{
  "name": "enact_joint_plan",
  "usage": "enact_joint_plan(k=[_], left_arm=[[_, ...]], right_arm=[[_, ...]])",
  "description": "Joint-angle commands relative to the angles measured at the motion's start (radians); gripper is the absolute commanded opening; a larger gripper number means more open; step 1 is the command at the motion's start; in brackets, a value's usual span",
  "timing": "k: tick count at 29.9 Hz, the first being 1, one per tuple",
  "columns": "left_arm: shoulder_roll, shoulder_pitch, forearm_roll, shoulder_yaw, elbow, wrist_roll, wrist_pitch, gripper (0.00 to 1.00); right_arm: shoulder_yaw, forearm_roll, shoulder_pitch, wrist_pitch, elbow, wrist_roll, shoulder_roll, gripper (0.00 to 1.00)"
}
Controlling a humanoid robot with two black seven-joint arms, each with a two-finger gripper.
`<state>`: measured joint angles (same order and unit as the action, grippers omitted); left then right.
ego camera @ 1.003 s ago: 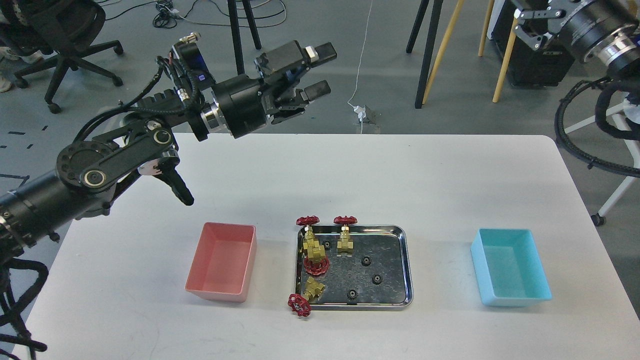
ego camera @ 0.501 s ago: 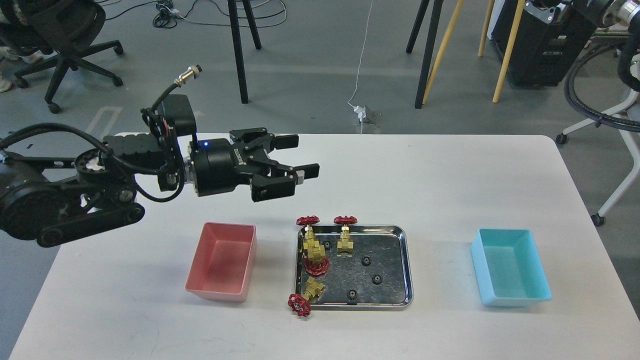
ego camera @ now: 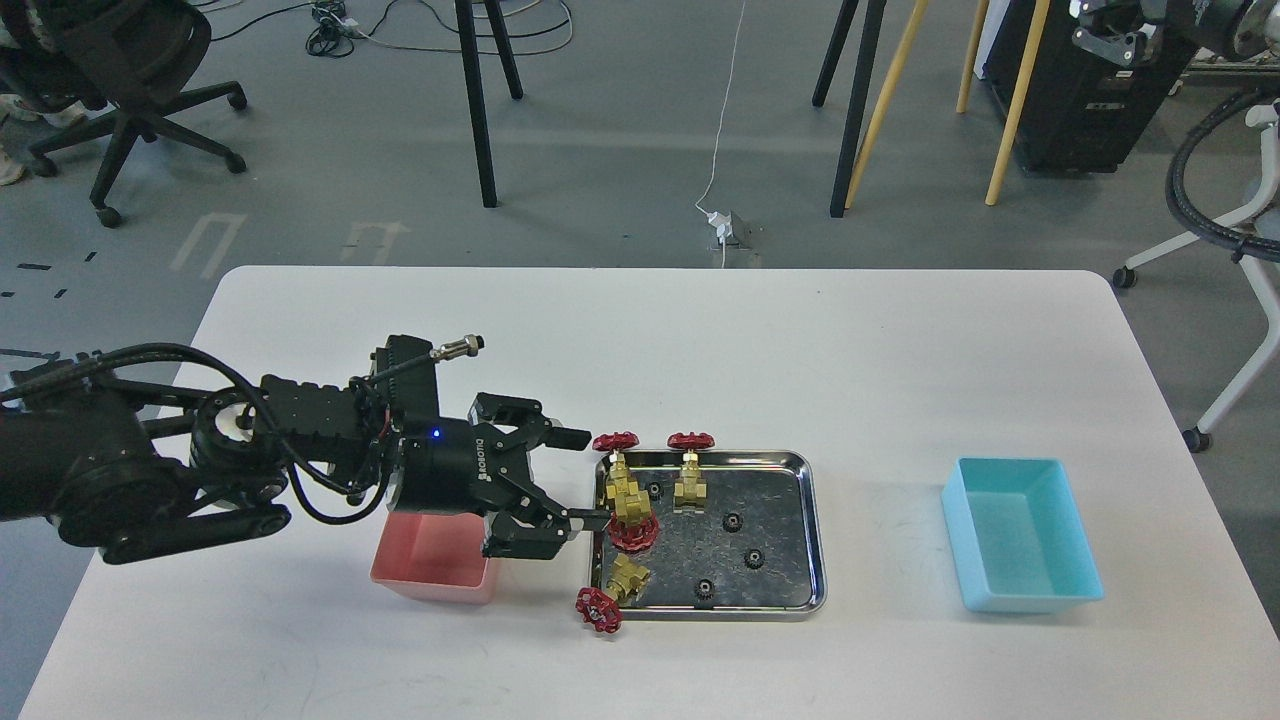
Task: Place valve in pink box and gear in blue box
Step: 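Lower the left gripper onto the brass valve nearest the pink box, then close the left gripper around the brass valve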
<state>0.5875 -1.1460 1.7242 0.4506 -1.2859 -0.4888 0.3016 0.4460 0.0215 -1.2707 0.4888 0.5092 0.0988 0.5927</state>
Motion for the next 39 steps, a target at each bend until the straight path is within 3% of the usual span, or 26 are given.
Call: enact_joint_plan(k=[1, 22, 32, 39], left_arm=[[-0.067, 0.000, 0.002, 0.010, 0.117, 0.000, -0.002, 0.89], [-0.288, 0.094, 0.000, 0.043, 0.399, 0.000, -0.004, 0.90], [-0.295, 0.109, 0.002, 0.045, 0.407, 0.000, -0.006, 0.87], [-0.304, 0.126, 0.002, 0.043, 0.405, 0.000, -0.009, 0.80]], right_arm=[[0.006, 0.002, 0.024, 0.000, 0.005, -0.001, 0.006, 0.99], [0.016, 0.003, 0.067, 0.000, 0.003, -0.005, 0.030, 0.99], [0.017, 0.003, 0.086, 0.000, 0.003, -0.005, 0.035, 0.99], [0.017, 0.003, 0.099, 0.000, 0.003, -0.005, 0.039, 0.99]])
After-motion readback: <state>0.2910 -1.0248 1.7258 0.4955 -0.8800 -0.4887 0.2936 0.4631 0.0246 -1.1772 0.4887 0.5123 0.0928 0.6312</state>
